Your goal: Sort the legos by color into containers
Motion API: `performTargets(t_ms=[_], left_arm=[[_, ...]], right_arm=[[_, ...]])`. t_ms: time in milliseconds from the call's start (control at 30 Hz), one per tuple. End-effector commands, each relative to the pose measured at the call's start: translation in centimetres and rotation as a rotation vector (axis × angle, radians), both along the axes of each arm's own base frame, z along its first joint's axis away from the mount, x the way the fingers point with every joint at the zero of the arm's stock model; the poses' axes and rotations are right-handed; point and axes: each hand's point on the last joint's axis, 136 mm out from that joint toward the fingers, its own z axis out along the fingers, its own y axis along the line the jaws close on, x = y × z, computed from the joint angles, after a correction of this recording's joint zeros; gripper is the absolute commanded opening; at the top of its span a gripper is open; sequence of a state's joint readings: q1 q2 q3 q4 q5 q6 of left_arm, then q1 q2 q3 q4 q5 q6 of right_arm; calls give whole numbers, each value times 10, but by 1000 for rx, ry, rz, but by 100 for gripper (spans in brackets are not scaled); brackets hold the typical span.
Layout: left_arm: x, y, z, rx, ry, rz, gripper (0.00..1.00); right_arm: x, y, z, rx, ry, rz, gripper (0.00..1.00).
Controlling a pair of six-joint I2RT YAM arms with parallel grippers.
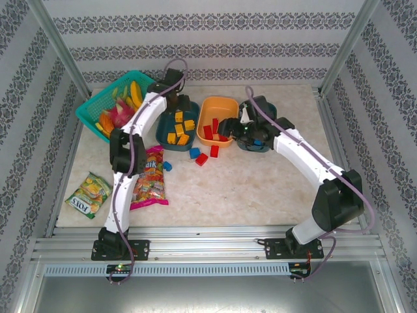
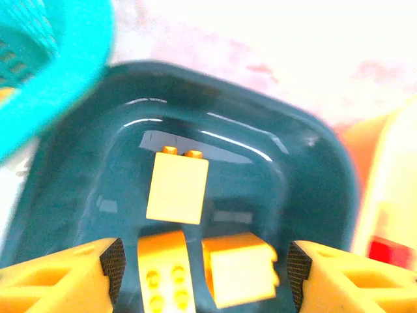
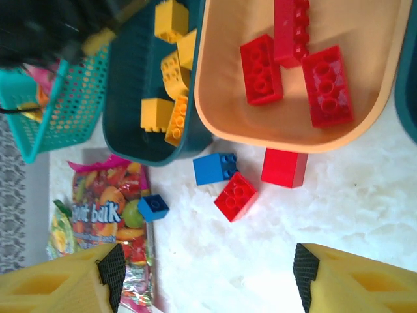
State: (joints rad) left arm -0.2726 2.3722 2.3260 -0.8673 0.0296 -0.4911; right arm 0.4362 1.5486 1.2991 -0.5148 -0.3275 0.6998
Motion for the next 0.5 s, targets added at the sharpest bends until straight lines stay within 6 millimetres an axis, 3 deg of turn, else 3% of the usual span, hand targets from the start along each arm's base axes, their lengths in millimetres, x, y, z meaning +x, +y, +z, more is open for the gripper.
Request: performTargets(t_ms=[0, 100, 233, 467], left_arm=[[-29, -8, 101, -74, -144, -18, 71], [-61, -7, 129, -121, -177, -15, 71], [-118, 10, 139, -144, -182, 39, 70], [-250, 60, 97, -149, -82, 160, 68]], right_arm=[[-13, 2, -17, -97, -1, 14, 70], [-21, 27, -21, -130, -34, 89, 69], [-36, 73, -33, -161, -63, 243, 68], [-67, 160, -58, -216, -167, 581, 64]])
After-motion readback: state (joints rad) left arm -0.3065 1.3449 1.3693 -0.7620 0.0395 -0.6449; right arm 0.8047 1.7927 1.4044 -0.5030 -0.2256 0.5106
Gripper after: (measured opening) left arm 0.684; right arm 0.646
